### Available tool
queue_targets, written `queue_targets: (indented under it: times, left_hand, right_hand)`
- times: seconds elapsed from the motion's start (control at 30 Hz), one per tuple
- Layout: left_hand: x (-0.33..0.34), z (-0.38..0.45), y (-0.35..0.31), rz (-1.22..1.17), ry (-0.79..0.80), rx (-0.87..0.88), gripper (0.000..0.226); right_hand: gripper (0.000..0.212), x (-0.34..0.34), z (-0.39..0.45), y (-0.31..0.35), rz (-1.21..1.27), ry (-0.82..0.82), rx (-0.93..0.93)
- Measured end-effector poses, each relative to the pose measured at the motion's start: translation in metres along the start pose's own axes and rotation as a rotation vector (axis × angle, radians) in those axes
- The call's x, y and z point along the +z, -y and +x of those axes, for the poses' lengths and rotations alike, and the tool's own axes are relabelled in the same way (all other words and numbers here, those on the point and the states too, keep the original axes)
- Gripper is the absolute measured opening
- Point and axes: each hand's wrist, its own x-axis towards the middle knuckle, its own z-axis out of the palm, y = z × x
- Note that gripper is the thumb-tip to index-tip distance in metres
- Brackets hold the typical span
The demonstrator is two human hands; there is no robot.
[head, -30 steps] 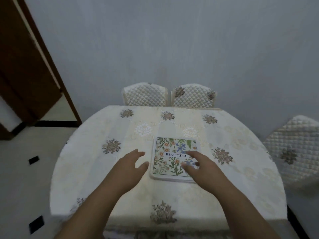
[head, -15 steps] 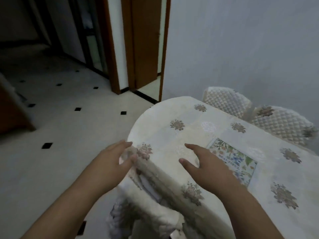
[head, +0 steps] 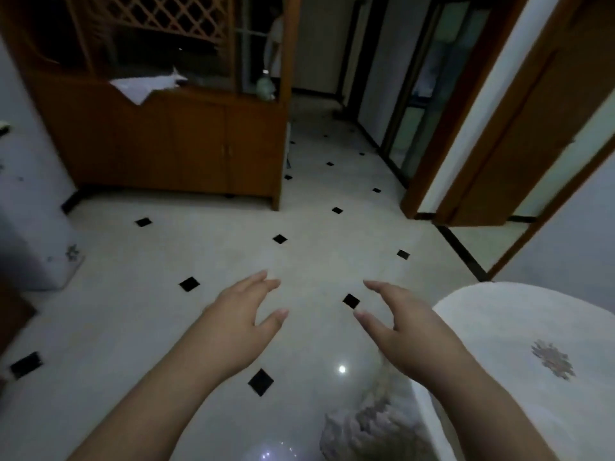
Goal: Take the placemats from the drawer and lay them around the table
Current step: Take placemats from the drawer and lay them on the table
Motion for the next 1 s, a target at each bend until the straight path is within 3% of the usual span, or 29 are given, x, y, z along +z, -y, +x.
queue_targets:
  times: [0.47,0.77,0.93,1.0]
  left_hand:
    - [-0.148,-0.023,0.245,0.011,-0.212,-0.383,0.055]
    - [-0.22,-0.059,0.334,-0.034,-0.378,-0.579,0.053]
    - [-0.247,-0.082,0.381,-0.057,-0.487,-0.776,0.07]
    - [-0.258,-0.086,0.397,-0.045,-0.518,-0.854,0.066]
  right_hand:
    - [0.061,0.152,0.137,0.271,-0.069,0.23,-0.393]
    - [0.059,0.226,0.186,0.412,-0.103,0.33,-0.645]
    - [0.059,0.276,0.215,0.49,-0.103,0.441,-0.83]
    - [0.06,0.297,0.228,0.521,-0.104,0.477,-0.918]
